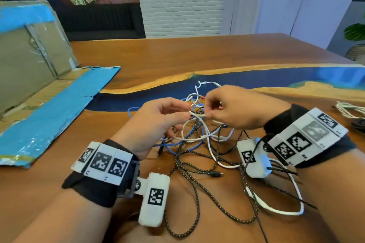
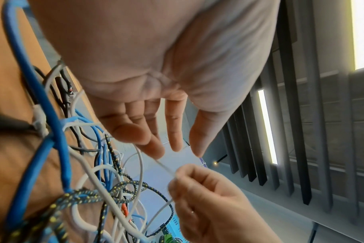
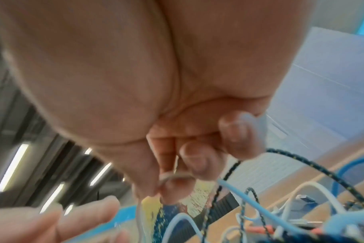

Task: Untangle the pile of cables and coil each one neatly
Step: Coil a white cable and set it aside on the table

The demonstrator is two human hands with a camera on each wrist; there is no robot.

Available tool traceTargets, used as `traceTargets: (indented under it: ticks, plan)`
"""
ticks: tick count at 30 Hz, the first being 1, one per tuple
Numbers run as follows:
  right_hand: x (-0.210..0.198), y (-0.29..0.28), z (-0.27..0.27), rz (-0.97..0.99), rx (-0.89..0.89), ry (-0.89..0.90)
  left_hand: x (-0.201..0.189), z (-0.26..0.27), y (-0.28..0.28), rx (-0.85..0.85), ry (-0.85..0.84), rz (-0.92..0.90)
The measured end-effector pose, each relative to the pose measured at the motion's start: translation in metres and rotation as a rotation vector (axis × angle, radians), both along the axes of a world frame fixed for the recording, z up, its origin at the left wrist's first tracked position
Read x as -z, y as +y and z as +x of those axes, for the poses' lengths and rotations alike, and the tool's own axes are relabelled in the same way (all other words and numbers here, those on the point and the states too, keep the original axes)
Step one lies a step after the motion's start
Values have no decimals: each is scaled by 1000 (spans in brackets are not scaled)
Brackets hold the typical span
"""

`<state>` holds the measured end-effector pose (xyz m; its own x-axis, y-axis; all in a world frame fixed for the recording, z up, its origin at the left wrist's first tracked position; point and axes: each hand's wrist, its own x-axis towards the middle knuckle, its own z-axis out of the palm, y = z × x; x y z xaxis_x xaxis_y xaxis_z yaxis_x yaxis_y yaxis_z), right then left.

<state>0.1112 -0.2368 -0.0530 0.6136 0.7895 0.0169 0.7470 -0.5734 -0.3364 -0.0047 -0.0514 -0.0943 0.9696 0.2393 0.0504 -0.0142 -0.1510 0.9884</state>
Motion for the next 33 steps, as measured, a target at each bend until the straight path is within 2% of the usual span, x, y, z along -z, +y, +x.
traceTargets:
  ticks: [3, 6, 9, 11, 13, 16, 19, 21, 23, 25, 26, 29, 31, 33]
  plan:
    - [-9, -9, 2, 455, 1, 172, -5, -2, -1, -49, -73, -8]
    - [-11, -16, -5, 874, -93, 398, -5, 1, 1, -145, -176, -15]
    - [-6, -19, -13, 1099, -237, 596, -3, 4, 8, -217, -193, 49]
    - [-5, -21, -14, 1212, -261, 712, -6, 4, 9, -251, -199, 80]
    - [-7, -28, -12, 1344, -208, 758, -9, 4, 11, -322, -231, 90]
    - [-5, -42, 2, 1517, -42, 744, -16, 2, 18, -394, -314, -5]
    - [6, -53, 17, 1478, 168, 668, -21, -1, 24, -374, -376, -214]
    - [12, -55, 23, 1322, 264, 597, -23, -5, 25, -260, -410, -350]
    - [14, -54, 23, 1172, 334, 425, -26, -9, 24, -215, -417, -348]
    - [11, -51, 16, 1149, 353, 200, -29, -12, 19, -211, -410, -253]
    - [7, -49, 10, 1182, 309, 148, -31, -14, 16, -201, -409, -202]
    - [1, -42, -17, 1275, 28, 302, -32, -14, 5, -169, -361, 73]
    - [2, -36, -31, 1139, -65, 301, -30, -14, -2, -103, -295, 275]
    - [6, -31, -37, 909, -79, 252, -29, -16, -7, 8, -235, 360]
